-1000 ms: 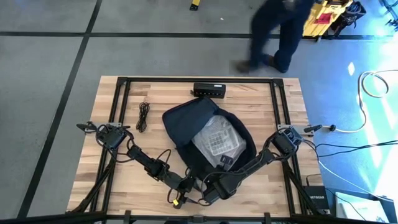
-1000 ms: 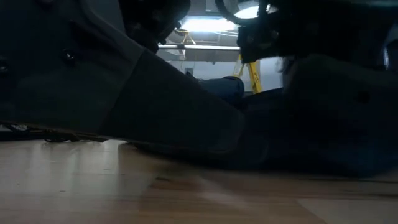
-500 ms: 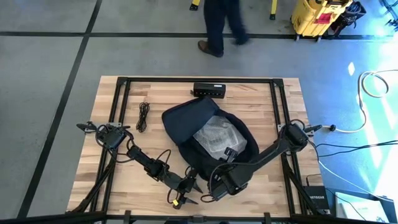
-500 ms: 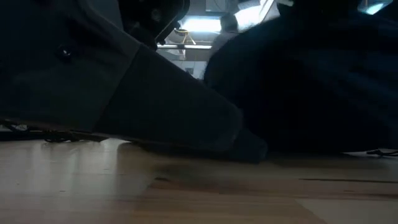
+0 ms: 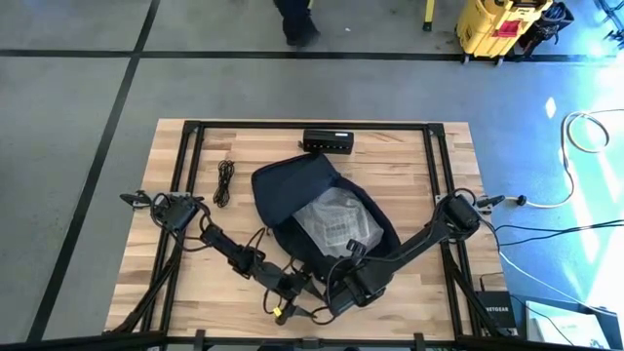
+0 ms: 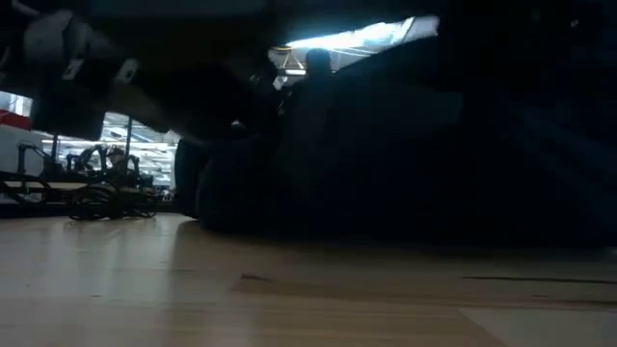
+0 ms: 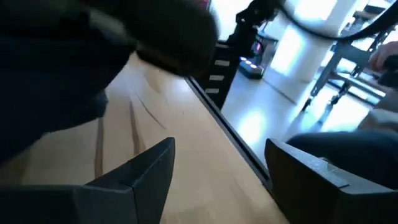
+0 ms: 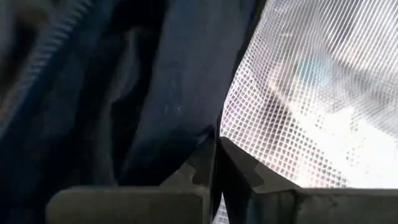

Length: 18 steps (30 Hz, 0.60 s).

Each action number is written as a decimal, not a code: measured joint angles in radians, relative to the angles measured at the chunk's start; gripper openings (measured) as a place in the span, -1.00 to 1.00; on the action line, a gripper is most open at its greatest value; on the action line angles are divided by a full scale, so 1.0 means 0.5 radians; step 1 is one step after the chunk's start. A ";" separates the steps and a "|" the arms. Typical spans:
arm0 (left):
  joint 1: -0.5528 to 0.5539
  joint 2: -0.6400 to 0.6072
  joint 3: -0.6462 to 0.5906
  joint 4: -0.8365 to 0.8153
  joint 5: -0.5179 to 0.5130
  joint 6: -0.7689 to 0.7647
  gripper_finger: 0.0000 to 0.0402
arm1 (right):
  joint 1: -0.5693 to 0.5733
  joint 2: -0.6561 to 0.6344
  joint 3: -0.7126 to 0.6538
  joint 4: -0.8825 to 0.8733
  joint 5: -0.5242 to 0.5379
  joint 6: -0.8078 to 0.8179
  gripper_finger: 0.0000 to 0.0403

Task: Unpack backpack
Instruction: Remove the transparent zip bag from the black backpack

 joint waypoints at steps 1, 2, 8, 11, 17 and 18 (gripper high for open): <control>-0.001 -0.001 0.000 0.014 0.034 -0.020 0.18 | 0.000 0.000 -0.027 0.003 -0.036 0.013 -1.00; -0.005 -0.001 0.000 0.026 0.079 -0.049 0.18 | 0.000 -0.001 -0.050 0.003 -0.058 0.026 -1.00; -0.075 -0.002 0.001 0.152 0.283 -0.151 0.18 | 0.001 -0.001 -0.130 0.021 -0.142 0.033 -1.00; -0.094 -0.002 0.001 0.213 0.288 -0.115 0.18 | 0.001 -0.001 -0.169 0.035 -0.176 0.029 -1.00; -0.084 -0.005 0.002 0.545 0.438 -0.187 0.18 | 0.001 -0.002 -0.245 0.034 -0.282 0.040 -1.00; -0.084 -0.005 0.002 0.561 0.443 -0.186 0.18 | 0.001 -0.002 -0.245 0.037 -0.282 0.039 -1.00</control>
